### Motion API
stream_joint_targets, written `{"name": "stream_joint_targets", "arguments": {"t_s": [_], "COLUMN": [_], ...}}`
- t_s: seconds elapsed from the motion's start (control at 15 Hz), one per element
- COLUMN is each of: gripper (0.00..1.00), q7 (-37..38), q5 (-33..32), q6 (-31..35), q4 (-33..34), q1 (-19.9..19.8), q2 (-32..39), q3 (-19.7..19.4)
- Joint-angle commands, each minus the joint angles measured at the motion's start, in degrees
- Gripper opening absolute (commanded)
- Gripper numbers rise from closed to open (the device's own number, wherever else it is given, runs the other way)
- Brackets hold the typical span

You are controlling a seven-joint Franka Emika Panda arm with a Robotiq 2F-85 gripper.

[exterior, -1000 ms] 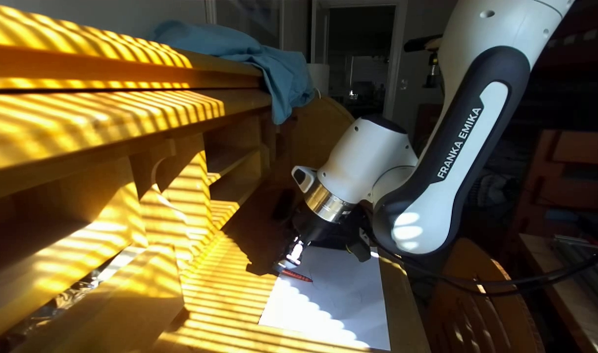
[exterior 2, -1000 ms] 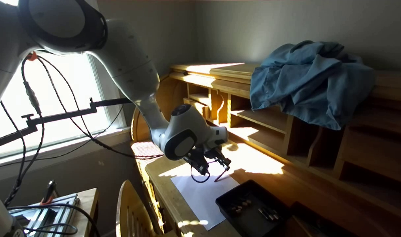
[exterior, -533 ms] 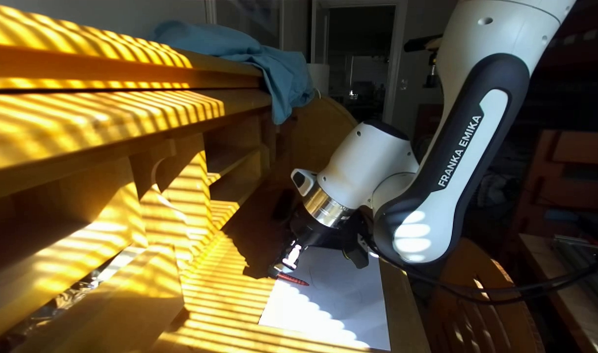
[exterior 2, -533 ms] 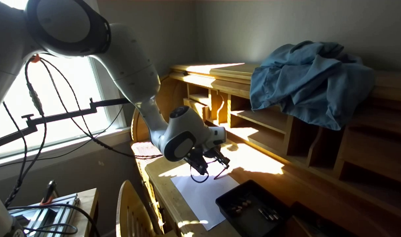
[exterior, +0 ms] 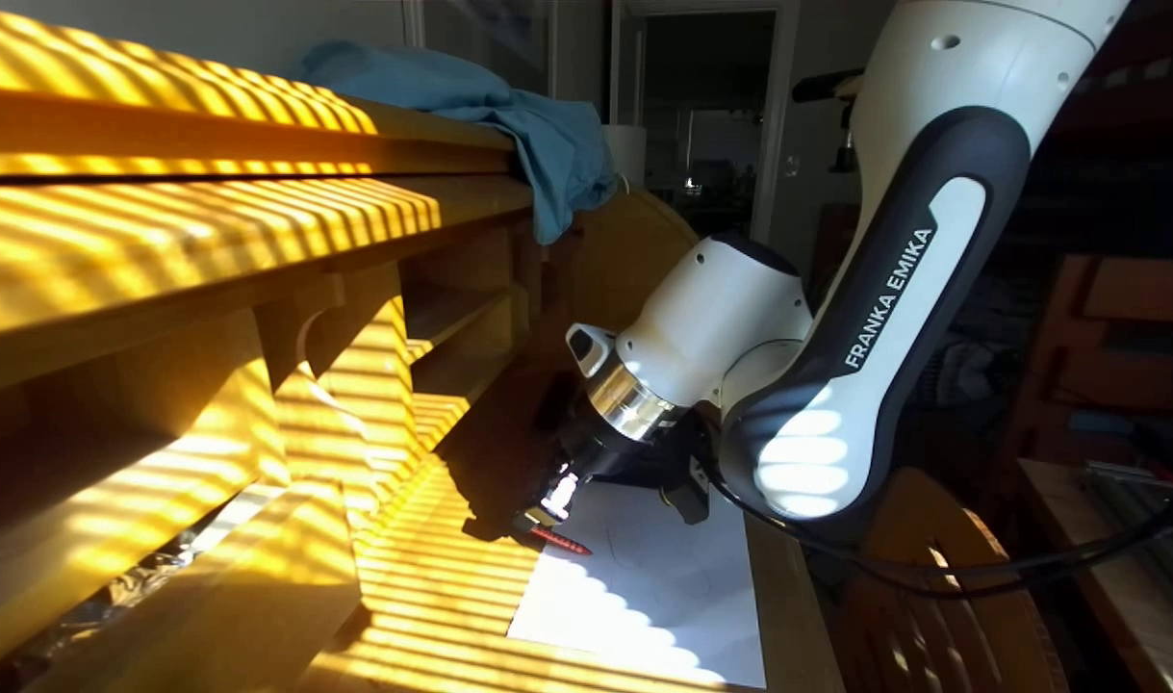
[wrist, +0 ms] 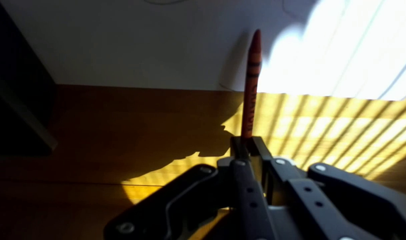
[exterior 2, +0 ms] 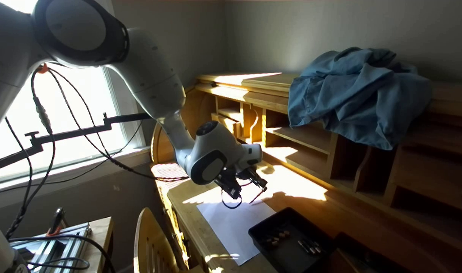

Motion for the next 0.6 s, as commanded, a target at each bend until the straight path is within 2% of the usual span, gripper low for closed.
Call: {"name": "stream_joint_targets", "arguments": {"t_s": [0.0, 0.53], "gripper": [0.02, 0.02], "q7": [0.05, 0.01], "q5": [2.69, 3.62], "q6": [1.64, 2.36], "q4": [0.66, 0.46], "q1": [1.53, 1.65], "q2": [1.97, 3.28], "q3": [-1.63, -1.60]}}
